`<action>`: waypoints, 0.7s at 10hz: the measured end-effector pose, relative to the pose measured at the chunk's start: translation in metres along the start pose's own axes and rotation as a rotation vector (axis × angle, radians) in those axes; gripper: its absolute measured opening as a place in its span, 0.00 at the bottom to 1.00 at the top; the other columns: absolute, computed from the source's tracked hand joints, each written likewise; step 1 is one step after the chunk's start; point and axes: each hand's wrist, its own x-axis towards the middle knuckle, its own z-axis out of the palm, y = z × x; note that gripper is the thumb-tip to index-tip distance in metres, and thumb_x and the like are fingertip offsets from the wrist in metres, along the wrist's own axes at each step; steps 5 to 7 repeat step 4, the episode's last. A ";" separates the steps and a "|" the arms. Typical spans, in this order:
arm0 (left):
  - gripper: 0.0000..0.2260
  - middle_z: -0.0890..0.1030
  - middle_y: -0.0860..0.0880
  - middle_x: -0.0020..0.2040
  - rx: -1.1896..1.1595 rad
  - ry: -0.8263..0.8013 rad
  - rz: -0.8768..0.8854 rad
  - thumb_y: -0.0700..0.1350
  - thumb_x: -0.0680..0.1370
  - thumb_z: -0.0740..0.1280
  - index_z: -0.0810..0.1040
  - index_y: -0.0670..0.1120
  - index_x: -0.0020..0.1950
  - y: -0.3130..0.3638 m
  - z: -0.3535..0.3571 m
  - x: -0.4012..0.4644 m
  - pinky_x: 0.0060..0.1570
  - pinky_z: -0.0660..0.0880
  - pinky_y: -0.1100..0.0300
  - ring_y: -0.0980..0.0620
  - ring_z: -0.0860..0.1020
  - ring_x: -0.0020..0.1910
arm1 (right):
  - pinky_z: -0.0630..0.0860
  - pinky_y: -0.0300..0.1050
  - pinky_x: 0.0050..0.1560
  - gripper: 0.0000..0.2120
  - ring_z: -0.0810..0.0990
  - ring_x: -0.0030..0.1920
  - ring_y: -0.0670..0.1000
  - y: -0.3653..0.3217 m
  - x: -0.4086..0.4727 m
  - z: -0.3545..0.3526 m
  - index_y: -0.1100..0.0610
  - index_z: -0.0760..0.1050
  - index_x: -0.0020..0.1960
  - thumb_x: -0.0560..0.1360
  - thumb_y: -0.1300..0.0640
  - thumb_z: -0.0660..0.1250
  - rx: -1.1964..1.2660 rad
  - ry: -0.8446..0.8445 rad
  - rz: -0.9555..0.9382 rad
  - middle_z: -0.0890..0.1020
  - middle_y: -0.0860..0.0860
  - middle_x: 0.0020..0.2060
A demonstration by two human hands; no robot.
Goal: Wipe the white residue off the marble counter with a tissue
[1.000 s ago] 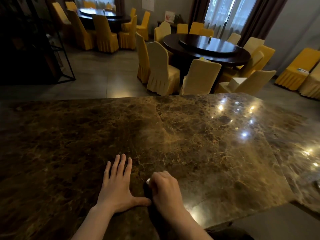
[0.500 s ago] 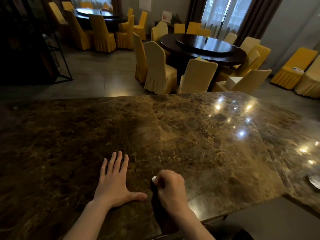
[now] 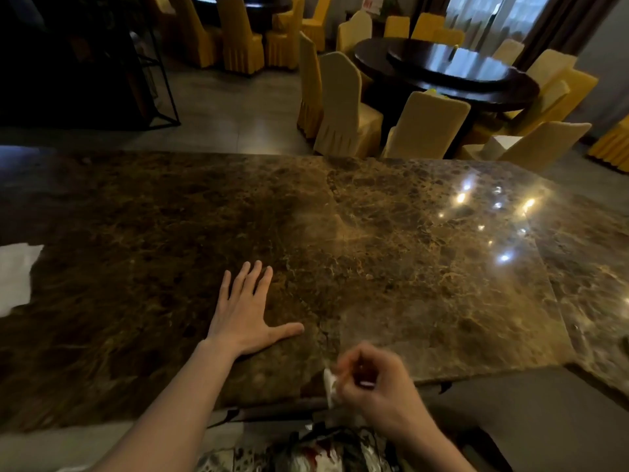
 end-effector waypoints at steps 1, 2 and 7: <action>0.63 0.43 0.49 0.87 0.001 0.044 -0.039 0.90 0.61 0.42 0.42 0.51 0.86 0.001 0.002 -0.011 0.83 0.35 0.40 0.48 0.37 0.84 | 0.80 0.50 0.42 0.05 0.83 0.36 0.53 0.034 -0.015 0.022 0.52 0.81 0.40 0.67 0.62 0.71 -0.162 -0.134 0.019 0.85 0.56 0.37; 0.58 0.43 0.48 0.87 0.013 0.052 -0.079 0.87 0.67 0.49 0.42 0.51 0.86 0.003 0.003 -0.019 0.84 0.37 0.38 0.48 0.37 0.85 | 0.81 0.50 0.46 0.03 0.81 0.39 0.44 0.076 -0.017 0.036 0.52 0.80 0.39 0.66 0.58 0.71 -0.376 -0.162 0.070 0.84 0.52 0.37; 0.59 0.42 0.48 0.87 -0.002 0.032 -0.100 0.87 0.65 0.43 0.42 0.51 0.86 0.011 0.004 -0.033 0.84 0.38 0.38 0.48 0.36 0.84 | 0.76 0.41 0.53 0.04 0.80 0.53 0.48 0.129 -0.011 0.038 0.47 0.81 0.47 0.74 0.53 0.68 -0.570 -0.113 0.217 0.82 0.47 0.49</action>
